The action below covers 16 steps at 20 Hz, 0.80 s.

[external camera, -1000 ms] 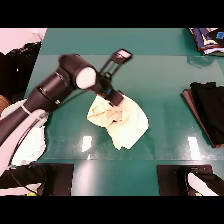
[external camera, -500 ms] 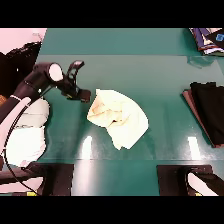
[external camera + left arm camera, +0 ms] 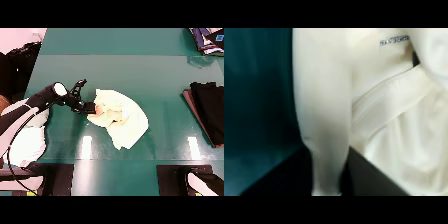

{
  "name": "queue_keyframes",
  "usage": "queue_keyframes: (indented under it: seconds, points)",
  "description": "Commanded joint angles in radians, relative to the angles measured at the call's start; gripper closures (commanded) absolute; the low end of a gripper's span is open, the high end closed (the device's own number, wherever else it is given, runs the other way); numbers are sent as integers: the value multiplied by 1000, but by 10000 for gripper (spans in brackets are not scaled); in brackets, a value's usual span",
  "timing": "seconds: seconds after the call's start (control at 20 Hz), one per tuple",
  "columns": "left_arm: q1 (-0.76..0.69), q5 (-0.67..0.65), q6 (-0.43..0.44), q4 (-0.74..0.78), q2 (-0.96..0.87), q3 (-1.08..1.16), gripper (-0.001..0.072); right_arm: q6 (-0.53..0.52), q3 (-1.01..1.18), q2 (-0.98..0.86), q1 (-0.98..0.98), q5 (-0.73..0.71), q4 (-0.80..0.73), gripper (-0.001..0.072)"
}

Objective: Fold the shirts.

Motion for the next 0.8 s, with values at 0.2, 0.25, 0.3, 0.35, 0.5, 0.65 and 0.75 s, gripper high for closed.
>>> queue_keyframes:
  seconds: [0.2, 0.25, 0.3, 0.35, 0.5, 0.65, 0.75]
  points:
    - [58, -51, 21, 89, 44, 158, 680, 68, -234, 24, 1, 143, -66, 695]
    - [69, -53, 21, 121, 67, 189, 680, 72, -337, 40, 1, 130, -82, 695]
    - [78, -51, 21, 145, 86, 214, 679, 72, -443, 54, 1, 101, -81, 695]
    - [81, -45, 21, 164, 103, 229, 679, 72, -562, 67, 1, 66, -70, 652]
    - [81, -42, 21, 187, 121, 244, 679, 71, -871, 43, 22, -29, 35, 231]
    - [81, -52, 21, 188, 121, 244, 679, 5, -1051, -58, 98, -187, 163, 241]
    - [81, -61, 21, 188, 121, 244, 679, -48, -1077, -142, 158, -276, 264, 241]
